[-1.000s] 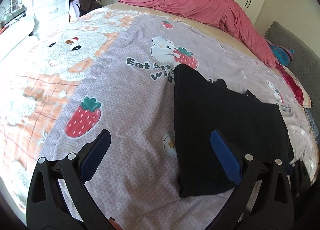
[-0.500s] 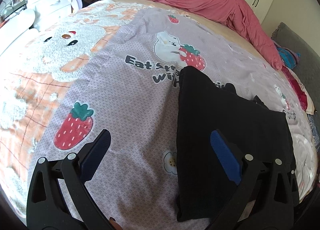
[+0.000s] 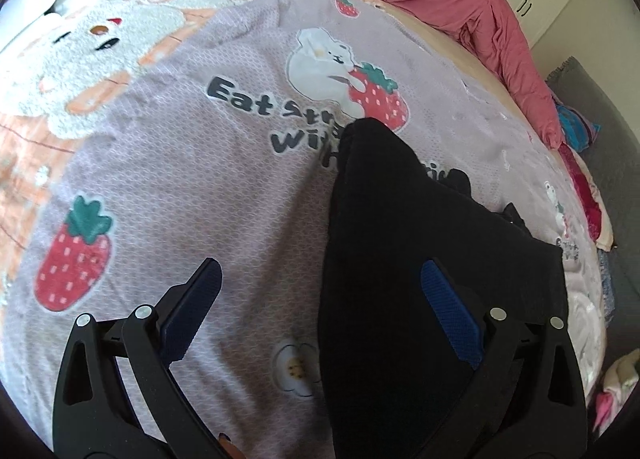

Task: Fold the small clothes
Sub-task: 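Grasp one end of the folded black shirt with both tools, then lift the held shirt end and fold it over the other half with both tools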

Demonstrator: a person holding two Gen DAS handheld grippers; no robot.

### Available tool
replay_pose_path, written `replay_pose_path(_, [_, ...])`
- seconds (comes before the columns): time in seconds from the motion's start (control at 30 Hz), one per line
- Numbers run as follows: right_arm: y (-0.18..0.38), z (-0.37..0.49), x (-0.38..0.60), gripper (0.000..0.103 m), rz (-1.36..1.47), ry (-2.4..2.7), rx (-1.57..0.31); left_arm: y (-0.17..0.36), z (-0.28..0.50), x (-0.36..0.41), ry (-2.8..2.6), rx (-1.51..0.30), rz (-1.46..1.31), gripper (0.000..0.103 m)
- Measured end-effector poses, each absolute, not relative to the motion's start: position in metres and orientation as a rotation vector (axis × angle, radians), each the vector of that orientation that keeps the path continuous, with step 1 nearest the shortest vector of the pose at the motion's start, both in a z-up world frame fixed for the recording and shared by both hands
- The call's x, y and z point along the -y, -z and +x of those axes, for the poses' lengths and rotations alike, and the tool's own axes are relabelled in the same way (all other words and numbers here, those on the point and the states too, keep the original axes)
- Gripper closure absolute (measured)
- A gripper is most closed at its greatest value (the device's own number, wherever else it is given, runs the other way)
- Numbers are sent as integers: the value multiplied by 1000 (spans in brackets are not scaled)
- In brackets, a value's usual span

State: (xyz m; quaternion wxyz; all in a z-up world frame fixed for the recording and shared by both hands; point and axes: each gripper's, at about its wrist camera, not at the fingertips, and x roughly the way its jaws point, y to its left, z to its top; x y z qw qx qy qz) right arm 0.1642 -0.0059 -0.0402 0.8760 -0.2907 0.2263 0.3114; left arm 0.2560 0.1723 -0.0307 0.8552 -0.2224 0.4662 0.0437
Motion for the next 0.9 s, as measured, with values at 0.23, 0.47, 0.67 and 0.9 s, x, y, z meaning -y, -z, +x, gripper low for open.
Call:
replay_pose_path(0.23, [22,165,29,92,-525,-631,-418,32,262,-161,-23,-954,-549,10])
replay_pose_path(0.47, [6,167,61,94,-414,-591,-393,22,268,-133,106,-926,-560,64])
replay_pose_path(0.67, [-5,167,93,95,-290,-542,-390,-13,264,-90,160,-846,-460,77])
replay_pose_path(0.9, [-20,172,145,96,-115,-474,-408,-42,272,-31,224,-821,-376,77])
